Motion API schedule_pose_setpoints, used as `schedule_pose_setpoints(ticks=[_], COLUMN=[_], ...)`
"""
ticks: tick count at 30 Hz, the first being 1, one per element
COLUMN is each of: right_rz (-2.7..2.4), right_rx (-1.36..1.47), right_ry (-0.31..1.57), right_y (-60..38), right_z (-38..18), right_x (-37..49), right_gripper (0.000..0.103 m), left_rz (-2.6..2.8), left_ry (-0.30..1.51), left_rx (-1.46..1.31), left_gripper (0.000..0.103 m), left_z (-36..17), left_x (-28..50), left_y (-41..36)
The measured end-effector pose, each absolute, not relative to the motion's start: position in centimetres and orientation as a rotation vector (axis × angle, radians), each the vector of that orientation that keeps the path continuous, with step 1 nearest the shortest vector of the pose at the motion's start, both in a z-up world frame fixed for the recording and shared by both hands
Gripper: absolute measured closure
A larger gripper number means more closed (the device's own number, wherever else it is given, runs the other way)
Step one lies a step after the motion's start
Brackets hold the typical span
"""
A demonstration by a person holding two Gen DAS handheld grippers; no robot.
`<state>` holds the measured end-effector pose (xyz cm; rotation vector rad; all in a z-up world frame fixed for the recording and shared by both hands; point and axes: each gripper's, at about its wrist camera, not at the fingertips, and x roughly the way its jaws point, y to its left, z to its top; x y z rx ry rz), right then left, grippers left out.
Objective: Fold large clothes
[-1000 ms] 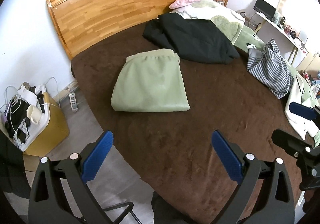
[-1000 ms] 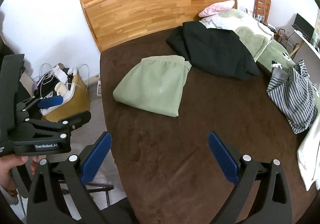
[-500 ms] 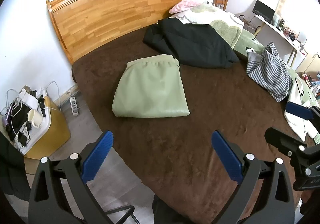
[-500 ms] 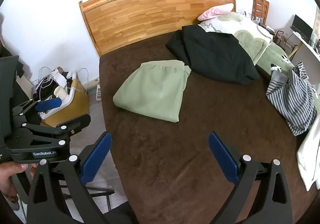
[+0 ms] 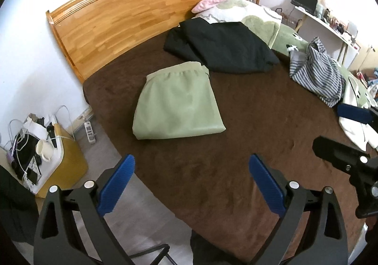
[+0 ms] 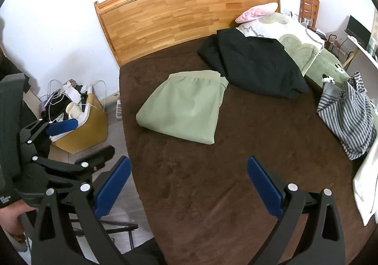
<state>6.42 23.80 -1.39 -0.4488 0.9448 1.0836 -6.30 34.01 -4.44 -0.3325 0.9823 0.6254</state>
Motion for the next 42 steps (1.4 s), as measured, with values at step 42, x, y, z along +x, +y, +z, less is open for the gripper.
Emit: schedule_pose_setpoints(ticks=[42], right_rz=[1.076], right_rx=[-0.481], right_ry=[0.956], right_y=[24.7], right_z=[-2.4], right_x=[6.1], right_gripper=[0.006], left_rz=[0.650], left_ry=[1.005], left_rx=[-0.375], left_gripper=[0.007], left_z=[-4.8], left_x=[-7.1], left_y=[35.6])
